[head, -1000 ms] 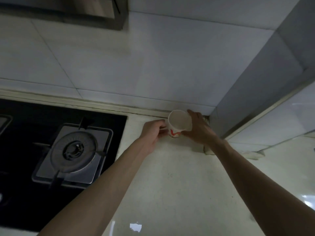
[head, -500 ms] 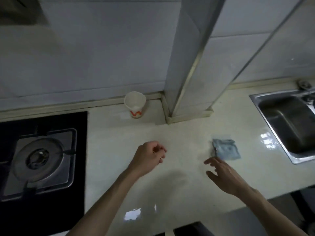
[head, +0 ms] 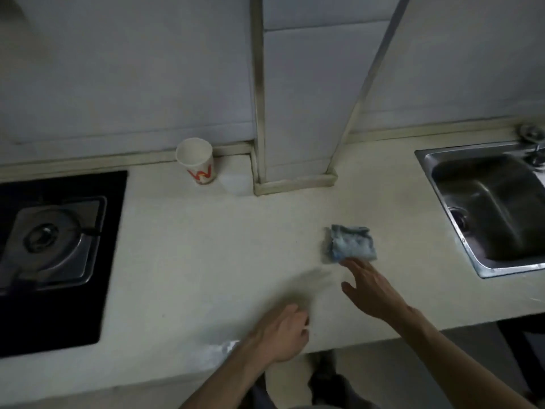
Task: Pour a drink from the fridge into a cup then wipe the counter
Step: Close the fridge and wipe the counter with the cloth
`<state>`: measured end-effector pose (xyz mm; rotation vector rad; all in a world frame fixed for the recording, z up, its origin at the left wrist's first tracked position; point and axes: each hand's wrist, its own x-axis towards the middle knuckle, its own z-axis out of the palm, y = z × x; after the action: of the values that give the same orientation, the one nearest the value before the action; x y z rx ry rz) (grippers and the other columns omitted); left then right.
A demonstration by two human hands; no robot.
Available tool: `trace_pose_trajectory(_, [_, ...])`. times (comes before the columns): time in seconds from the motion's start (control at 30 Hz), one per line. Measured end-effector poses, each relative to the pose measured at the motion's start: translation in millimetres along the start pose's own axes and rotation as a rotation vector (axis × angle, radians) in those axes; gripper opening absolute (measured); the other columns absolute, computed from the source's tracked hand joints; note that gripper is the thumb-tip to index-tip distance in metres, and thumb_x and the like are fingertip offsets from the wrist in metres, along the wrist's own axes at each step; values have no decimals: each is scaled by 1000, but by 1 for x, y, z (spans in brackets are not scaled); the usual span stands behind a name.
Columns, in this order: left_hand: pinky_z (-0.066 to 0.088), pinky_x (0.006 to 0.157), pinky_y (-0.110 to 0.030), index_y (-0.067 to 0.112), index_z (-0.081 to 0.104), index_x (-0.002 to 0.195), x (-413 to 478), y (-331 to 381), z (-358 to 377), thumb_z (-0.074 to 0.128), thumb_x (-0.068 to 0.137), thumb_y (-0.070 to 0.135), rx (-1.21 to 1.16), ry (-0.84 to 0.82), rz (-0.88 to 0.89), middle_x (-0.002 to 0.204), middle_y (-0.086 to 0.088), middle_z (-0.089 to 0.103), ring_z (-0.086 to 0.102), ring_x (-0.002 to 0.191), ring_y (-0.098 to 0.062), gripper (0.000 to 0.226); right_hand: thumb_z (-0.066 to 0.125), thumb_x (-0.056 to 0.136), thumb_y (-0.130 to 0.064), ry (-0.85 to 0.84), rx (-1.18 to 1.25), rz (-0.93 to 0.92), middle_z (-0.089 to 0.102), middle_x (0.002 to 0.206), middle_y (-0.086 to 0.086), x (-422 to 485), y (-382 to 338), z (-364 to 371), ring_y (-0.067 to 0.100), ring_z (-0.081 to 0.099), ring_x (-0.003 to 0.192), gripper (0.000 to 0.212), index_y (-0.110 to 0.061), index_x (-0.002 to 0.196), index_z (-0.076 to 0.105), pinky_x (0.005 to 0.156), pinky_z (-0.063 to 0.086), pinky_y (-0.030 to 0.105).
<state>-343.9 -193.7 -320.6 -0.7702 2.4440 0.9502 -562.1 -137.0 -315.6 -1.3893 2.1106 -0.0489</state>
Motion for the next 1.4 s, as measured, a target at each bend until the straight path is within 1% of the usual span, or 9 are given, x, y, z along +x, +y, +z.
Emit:
trace_pose_trajectory(0.13, [44, 95, -39, 3, 51, 129, 26, 54, 28, 44, 95, 17, -88, 127, -55, 129, -15, 51, 49, 117, -29, 37, 62, 89, -23, 1, -42, -144, 48, 143, 10, 17, 32, -14, 30, 48, 127, 51, -13, 137, 47, 104, 38, 36])
trace_pose_trajectory(0.23, [45, 95, -44, 1, 49, 131, 44, 90, 49, 46, 91, 12, -102, 206, -77, 132, -17, 48, 47, 119, -32, 42, 62, 88, -25, -15, -86, -194, 42, 148, 15, 30, 43, -22, 33, 44, 131, 61, -10, 142, 40, 107, 36, 40])
trace_pose_trajectory(0.4, [31, 114, -43, 2, 37, 143, 59, 125, 81, 41, 94, 15, -85, 159, -131, 155, -15, 27, 27, 141, -30, 51, 60, 87, -37, -74, -184, -266, 25, 156, 12, 61, 43, -11, 33, 27, 142, 74, -13, 148, 26, 117, 23, 48])
trace_pose_trajectory(0.5, [31, 112, -42, 1, 39, 139, 61, 135, 95, 43, 94, 16, -14, 150, -171, 155, -16, 24, 24, 141, -30, 48, 56, 85, -43, -93, -259, -214, 19, 157, 11, 66, 41, 3, 36, 20, 142, 80, -13, 149, 20, 114, 20, 53])
trace_pose_trajectory(0.63, [31, 112, -43, 2, 40, 138, 63, 139, 105, 42, 94, 19, 41, 171, -214, 156, -15, 20, 21, 142, -31, 47, 53, 89, -38, -31, -286, -237, 5, 162, 9, 58, 53, 22, 35, 2, 148, 83, -12, 153, 8, 117, 8, 54])
trace_pose_trajectory(0.8, [19, 118, -49, 1, 31, 145, 61, 142, 113, 41, 94, 14, 93, 127, -238, 161, -17, 7, 7, 148, -33, 54, 53, 89, -30, 26, -270, -297, 13, 162, 6, 40, 75, 31, 31, 5, 149, 76, -14, 153, 16, 119, 9, 51])
trace_pose_trajectory(1.07, [19, 118, -50, 4, 26, 149, 60, 143, 120, 49, 93, 17, 135, 138, -226, 160, -17, 6, 6, 148, -34, 61, 47, 87, -7, 49, -215, -238, -1, 163, 2, -50, 116, 69, 23, -10, 150, 80, -16, 155, 5, 121, -6, 44])
trace_pose_trajectory(1.2, [15, 119, -50, 6, 26, 149, 60, 143, 121, 48, 92, 18, 83, 123, -218, 162, -14, 2, 2, 149, -33, 62, 47, 84, -8, 87, -257, -188, -3, 163, 4, -94, 144, 87, 25, -11, 149, 83, -14, 155, 4, 122, -4, 45])
trace_pose_trajectory(1.4, [24, 116, -51, 4, 33, 144, 62, 139, 119, 51, 91, 22, 104, 91, -192, 159, -16, 9, 9, 146, -35, 59, 48, 86, -8, 115, -201, -41, -3, 163, 5, -116, 170, 81, 24, -10, 150, 83, -15, 155, 2, 122, -1, 43])
